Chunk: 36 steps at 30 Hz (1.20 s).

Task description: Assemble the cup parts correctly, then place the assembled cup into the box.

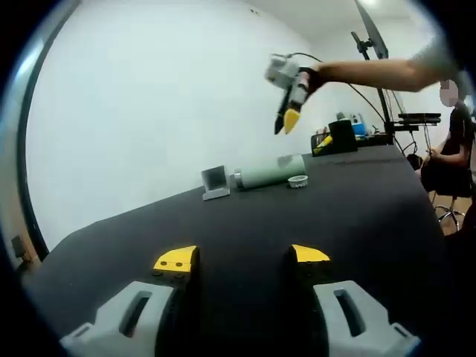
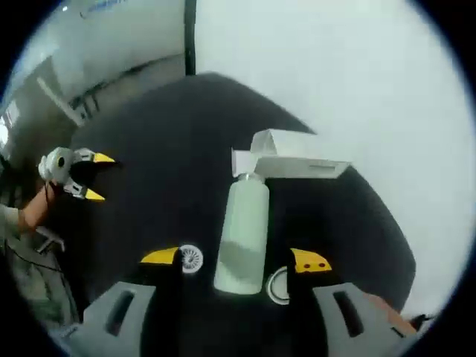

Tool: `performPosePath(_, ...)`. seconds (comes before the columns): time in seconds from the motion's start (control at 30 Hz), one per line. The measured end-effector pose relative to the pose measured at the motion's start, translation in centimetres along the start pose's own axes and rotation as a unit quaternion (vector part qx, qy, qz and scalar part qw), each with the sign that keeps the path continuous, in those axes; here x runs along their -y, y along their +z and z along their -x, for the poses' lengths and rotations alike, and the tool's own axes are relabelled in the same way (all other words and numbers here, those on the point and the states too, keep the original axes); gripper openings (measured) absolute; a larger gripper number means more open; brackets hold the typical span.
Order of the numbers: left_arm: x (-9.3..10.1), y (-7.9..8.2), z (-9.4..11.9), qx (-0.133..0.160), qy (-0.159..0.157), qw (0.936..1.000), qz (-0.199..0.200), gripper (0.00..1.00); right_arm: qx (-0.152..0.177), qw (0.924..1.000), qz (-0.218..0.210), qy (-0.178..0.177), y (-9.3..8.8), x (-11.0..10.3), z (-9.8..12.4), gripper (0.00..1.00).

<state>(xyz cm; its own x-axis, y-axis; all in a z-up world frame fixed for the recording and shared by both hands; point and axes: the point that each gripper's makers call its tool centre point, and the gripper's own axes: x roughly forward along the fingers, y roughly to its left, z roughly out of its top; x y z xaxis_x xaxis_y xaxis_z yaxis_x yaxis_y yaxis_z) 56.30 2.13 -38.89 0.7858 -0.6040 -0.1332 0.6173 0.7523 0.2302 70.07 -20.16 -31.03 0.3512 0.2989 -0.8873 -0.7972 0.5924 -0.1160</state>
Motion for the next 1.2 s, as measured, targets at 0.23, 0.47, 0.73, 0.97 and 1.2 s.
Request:
performPosePath(0.23,0.1,0.0,-0.1,0.001,-0.004,1.0,0.0,0.45,-0.103,0.9944,0.017,0.014,1.0,-0.9,-3.6,0.49)
performPosePath(0.47,0.1,0.0,-0.2,0.002,-0.007,1.0,-0.002,0.45,-0.136,0.9904,-0.004,0.02,-0.5,-2.2,-6.1,0.48)
performPosePath(0.73,0.0,-0.1,-0.4,0.004,-0.013,0.9999,-0.003,0.44,-0.181,0.9824,-0.013,0.042,-1.7,-2.0,-9.4,0.48)
performPosePath(0.97,-0.1,-0.2,-0.4,0.004,-0.016,0.9999,-0.003,0.44,-0.195,0.9795,-0.02,0.048,-2.1,-1.8,-10.6,0.47)
performPosePath(1.2,-0.1,-0.2,-0.4,0.004,-0.016,0.9999,-0.003,0.44,-0.202,0.9779,-0.022,0.051,-2.0,-1.1,-11.2,0.46)
